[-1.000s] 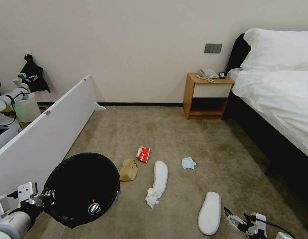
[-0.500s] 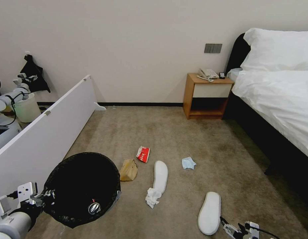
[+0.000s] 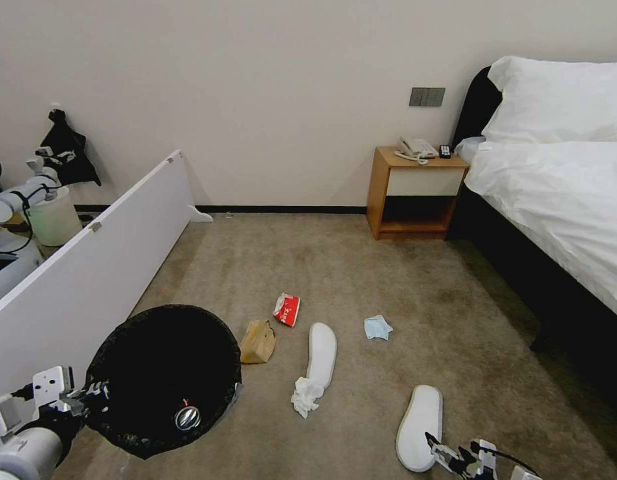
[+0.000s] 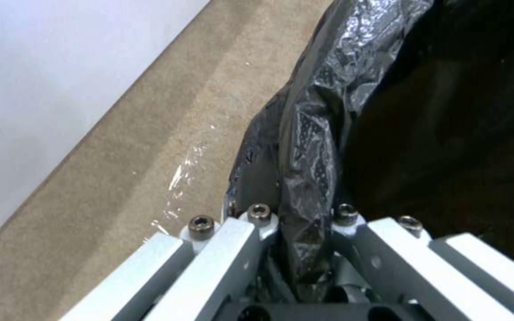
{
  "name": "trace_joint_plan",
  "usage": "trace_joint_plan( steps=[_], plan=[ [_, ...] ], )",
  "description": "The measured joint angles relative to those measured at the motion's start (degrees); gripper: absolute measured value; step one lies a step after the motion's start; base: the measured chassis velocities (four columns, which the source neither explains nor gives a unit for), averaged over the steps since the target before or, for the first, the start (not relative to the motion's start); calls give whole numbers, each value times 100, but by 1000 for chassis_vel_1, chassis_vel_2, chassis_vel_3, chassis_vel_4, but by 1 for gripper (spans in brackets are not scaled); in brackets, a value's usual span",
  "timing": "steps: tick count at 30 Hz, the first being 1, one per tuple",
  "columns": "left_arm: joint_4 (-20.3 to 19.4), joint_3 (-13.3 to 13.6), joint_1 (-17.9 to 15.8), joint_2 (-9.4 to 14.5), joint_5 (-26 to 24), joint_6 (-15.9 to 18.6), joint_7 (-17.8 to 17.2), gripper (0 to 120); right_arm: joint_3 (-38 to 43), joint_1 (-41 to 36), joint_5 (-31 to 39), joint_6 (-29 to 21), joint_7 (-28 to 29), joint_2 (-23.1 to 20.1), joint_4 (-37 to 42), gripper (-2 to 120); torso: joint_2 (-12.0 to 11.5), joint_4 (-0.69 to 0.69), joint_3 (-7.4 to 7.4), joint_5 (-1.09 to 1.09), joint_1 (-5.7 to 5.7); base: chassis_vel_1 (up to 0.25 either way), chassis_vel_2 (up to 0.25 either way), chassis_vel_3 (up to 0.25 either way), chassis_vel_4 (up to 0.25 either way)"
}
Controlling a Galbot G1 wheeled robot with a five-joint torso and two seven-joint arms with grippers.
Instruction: Pick up the trash bin, then pick up the garbage from the floor and place it into the trash bin.
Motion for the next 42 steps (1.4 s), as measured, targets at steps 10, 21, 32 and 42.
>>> trace_joint_plan(
  steps=[10,21,32,42],
  plan=[
    [-23,6,1,-14,4,0,-49,3,-3,186,82,0,-31,0,-232,100,0,0,0,-1,0,0,0,0,0],
    [-55,21,-1,-19,9,0,-79,3,-103,361,128,-55,-39,14,-387,100,0,0,0,0,0,0,0,0,0],
    [-78,19,-4,-14,4,0,-91,3,-159,577,131,-127,-52,45,-637,92,0,0,0,0,0,0,0,0,0],
    [-90,33,-9,-36,-4,0,-96,3,-189,700,108,-154,-89,43,-797,45,0,0,0,0,0,0,0,0,0]
  ],
)
